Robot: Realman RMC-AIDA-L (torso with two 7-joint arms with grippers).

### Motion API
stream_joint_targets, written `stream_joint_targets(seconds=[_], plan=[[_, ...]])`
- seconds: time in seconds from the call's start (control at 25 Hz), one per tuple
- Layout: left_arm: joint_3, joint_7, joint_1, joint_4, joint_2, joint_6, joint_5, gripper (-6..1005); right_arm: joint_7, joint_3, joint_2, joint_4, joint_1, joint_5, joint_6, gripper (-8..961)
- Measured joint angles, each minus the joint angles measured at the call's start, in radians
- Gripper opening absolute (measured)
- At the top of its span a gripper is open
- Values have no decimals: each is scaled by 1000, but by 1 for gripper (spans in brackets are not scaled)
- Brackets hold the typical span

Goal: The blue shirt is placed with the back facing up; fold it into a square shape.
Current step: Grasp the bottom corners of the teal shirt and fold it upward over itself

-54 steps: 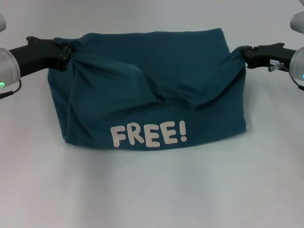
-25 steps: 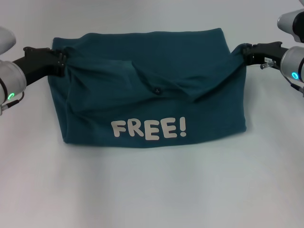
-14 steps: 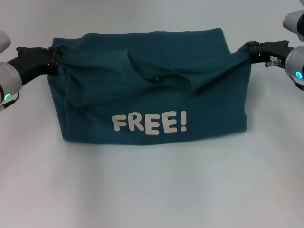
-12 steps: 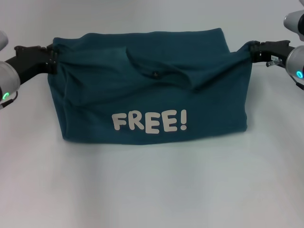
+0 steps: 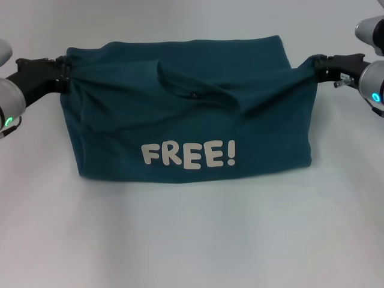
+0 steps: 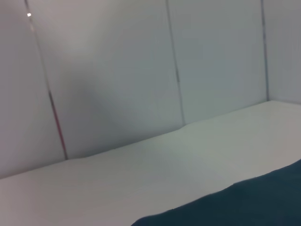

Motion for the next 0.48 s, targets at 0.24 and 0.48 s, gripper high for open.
stream_joint_targets(seconds=[0.24,0.48], plan=[[0,9,-3,-27,3,-18,0,56,0,-5,2,23,-3,-5,10,97],[-5,123,5,-31,-19,-22,-13,76,0,-5,2,25,-11,-7,12,97]])
